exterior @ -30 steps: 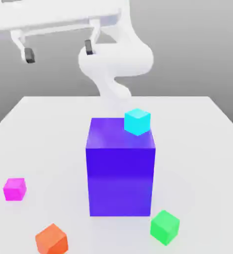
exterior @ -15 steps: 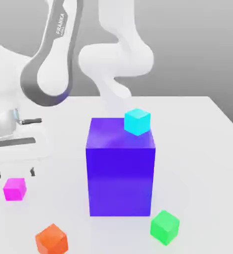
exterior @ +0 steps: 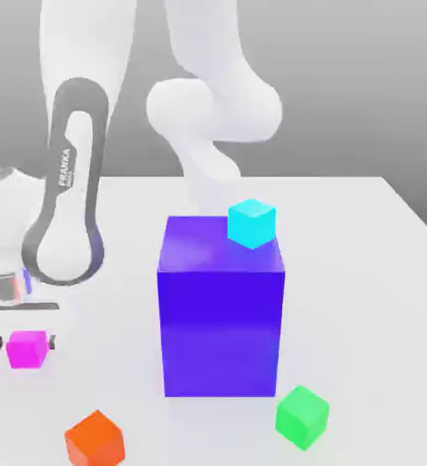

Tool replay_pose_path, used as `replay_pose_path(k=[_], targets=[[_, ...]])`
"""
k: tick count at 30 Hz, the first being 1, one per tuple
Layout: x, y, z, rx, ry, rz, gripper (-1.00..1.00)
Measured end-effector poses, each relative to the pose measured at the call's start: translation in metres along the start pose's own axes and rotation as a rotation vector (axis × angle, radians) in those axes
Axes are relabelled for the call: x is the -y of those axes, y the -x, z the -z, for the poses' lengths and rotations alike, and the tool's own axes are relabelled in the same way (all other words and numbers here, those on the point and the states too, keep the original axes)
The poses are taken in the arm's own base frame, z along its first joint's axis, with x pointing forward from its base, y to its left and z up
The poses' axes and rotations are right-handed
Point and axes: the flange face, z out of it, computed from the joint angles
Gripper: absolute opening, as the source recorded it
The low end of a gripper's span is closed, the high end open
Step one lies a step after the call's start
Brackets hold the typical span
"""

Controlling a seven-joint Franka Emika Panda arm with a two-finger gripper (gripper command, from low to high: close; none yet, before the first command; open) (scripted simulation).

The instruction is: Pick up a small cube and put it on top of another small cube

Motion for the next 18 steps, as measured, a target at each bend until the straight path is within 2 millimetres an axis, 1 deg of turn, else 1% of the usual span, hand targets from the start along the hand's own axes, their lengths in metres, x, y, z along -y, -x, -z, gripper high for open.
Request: replay_pose_path(k=[2,3,4,8,12,13,14,15,17,18], targets=[[0.0,0.0,0.0,0.002,-0.001,0.0,-1.0],[0.0,0.001,-0.004,0.003,-0.002,-0.001,-1.0],[0.0,0.0,-0.002,0.002,-0.001,0.0,-1.0],[0.0,-0.003,0.026,-0.005,0.004,0.003,-1.0],[0.0,-0.001,0.053,-0.001,0.0,0.0,-1.0],[0.003,-0.002,0.059,-0.004,-0.007,-0.001,-1.0],[0.018,-0.009,0.067,-0.021,-0.03,0.016,-1.0],[0.042,-0.014,0.072,-0.028,-0.049,0.059,-1.0],[0.1,-0.019,0.084,-0.039,-0.088,0.169,-1.0],[0.131,-0.018,0.09,-0.043,-0.106,0.229,-1.0]])
